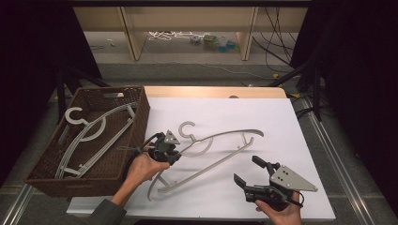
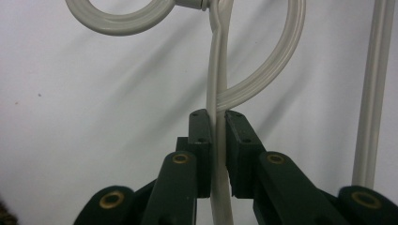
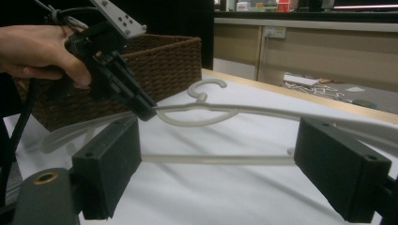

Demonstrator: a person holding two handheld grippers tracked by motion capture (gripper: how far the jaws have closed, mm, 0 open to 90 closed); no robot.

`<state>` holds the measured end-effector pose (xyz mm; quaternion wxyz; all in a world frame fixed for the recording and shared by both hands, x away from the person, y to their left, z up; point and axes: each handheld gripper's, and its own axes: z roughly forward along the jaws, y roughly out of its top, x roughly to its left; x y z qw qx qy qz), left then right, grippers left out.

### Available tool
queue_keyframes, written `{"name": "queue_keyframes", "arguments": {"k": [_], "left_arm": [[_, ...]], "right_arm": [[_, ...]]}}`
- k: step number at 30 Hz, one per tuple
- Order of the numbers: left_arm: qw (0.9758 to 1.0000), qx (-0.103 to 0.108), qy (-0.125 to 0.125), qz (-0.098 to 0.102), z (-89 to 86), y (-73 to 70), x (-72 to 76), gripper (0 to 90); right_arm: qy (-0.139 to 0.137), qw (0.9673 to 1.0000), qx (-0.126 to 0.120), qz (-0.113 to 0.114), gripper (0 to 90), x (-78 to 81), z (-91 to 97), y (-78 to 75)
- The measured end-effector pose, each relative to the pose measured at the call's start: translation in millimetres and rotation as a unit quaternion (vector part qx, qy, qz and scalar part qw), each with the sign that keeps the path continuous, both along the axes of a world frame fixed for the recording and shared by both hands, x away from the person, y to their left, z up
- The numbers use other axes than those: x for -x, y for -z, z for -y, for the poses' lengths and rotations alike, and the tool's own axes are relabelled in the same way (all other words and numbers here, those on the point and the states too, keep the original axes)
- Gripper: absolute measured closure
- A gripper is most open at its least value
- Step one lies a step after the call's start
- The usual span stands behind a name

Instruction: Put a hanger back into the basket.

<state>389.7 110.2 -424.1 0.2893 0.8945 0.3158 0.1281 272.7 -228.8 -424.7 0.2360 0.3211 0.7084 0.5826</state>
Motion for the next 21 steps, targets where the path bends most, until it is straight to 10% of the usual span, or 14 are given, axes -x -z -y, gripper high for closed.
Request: {"name": "queue_keyframes", "arguments": {"k": [9, 21], "left_arm": [[0.9982, 0.052, -0.022, 0.02, -11.2, -25.6, 1.1, 81.6], [0.9973, 0.055, -0.018, 0.044, -25.3, -71.0, 6.2, 81.6]], "right_arm": [[-0.001, 1.0, -0.008, -0.004, 16.0, 0.4, 0.1, 0.5], [-0.002, 1.0, -0.008, -0.004, 16.0, 0.7, 0.1, 0.4]]}}
